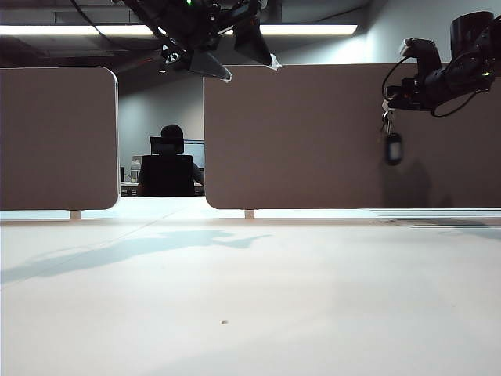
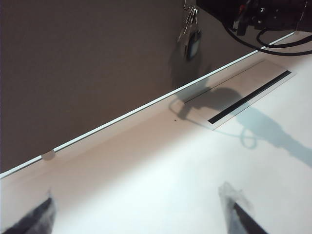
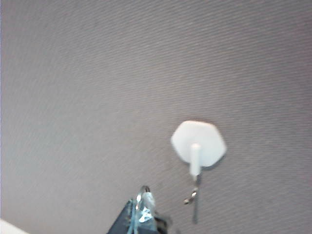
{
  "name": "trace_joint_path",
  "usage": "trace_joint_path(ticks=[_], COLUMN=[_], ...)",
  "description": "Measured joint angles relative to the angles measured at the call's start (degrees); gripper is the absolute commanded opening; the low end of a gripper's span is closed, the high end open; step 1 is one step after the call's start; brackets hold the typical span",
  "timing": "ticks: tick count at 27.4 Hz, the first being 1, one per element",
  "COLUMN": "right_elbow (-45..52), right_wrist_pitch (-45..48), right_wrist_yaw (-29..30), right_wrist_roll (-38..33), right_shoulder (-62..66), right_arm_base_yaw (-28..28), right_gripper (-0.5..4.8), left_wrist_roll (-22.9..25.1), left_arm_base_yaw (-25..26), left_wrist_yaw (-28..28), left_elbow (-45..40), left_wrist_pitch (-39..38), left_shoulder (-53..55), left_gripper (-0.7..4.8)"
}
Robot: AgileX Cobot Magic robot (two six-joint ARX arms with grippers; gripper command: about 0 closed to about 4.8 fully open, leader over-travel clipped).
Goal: Hang the bunch of keys on the hook.
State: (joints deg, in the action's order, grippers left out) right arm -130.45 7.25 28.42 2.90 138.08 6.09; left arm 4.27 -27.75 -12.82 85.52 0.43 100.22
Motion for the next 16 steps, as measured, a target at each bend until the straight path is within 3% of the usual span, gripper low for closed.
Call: trace_joint_path(ticks=[16], right_elbow=[0.11], right_wrist_pitch=[10.21], right_wrist_yaw=[-0.28], right_wrist_roll=[-10.01], right_shoulder=[6.16], right_arm_base_yaw=[1.25], right_gripper=[-0.08], left_wrist_roll=[0.0], left_arm_base_yaw=[-0.52], left_wrist_yaw=[0.0], left_elbow=[0.0], left_wrist_pitch=[4.31], left_shoulder=[0.0], left_gripper=[4.79])
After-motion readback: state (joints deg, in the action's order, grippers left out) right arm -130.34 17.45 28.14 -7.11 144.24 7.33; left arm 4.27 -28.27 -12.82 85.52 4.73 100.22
